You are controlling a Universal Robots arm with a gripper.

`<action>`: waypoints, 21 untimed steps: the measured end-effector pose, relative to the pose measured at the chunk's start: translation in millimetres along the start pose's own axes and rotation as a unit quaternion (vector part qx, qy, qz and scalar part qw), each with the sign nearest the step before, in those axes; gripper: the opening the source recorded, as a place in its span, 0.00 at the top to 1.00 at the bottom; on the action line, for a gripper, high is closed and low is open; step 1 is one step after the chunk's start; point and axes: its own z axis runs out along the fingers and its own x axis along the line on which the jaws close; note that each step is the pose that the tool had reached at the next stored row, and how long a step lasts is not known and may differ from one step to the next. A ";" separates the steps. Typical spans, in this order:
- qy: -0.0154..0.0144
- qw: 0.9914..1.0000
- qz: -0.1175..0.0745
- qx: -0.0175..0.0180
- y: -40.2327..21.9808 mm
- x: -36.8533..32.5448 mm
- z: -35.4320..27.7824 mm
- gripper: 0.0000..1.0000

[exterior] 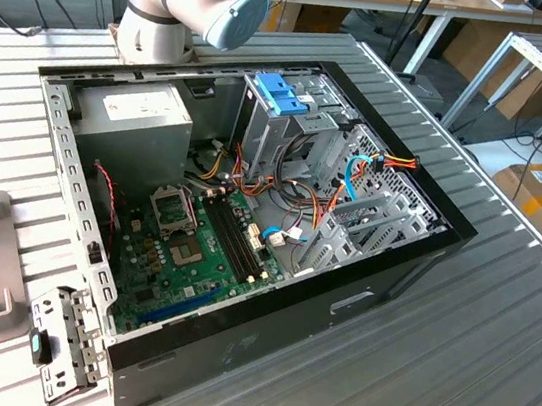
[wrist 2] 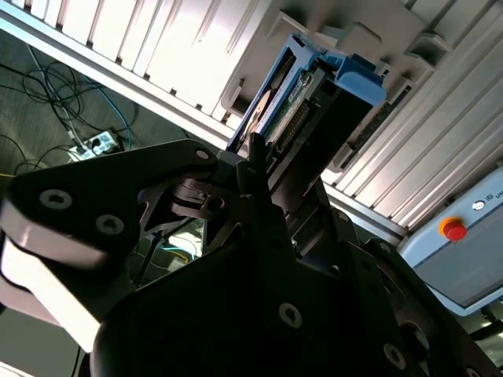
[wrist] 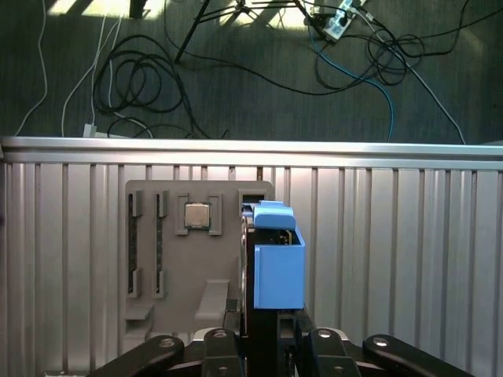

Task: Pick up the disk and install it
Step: 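Pick up the disk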

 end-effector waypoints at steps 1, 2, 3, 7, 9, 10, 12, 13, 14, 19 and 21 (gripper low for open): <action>0.000 1.000 0.000 0.000 0.0 0.0 -0.8 0.65; 0.000 1.000 0.000 0.000 -0.1 0.0 -2.5 0.65; 0.000 1.000 0.000 0.000 -0.1 0.0 -3.6 0.65; 0.000 1.000 0.000 0.000 -0.1 0.0 -9.4 0.65; 0.000 1.000 0.000 0.000 -0.2 0.0 -13.5 0.65; 0.000 1.000 0.000 0.000 -0.2 0.0 -14.9 0.65; 0.000 1.000 0.000 0.000 -0.3 0.0 -17.9 0.65; 0.000 1.000 0.000 0.000 -0.3 0.0 -18.9 0.65; 0.000 1.000 0.000 0.000 -0.3 0.0 -20.8 0.65; 0.000 1.000 0.000 0.000 -0.3 0.0 -22.4 0.65; 0.000 1.000 0.000 0.000 -0.4 0.0 -24.9 0.65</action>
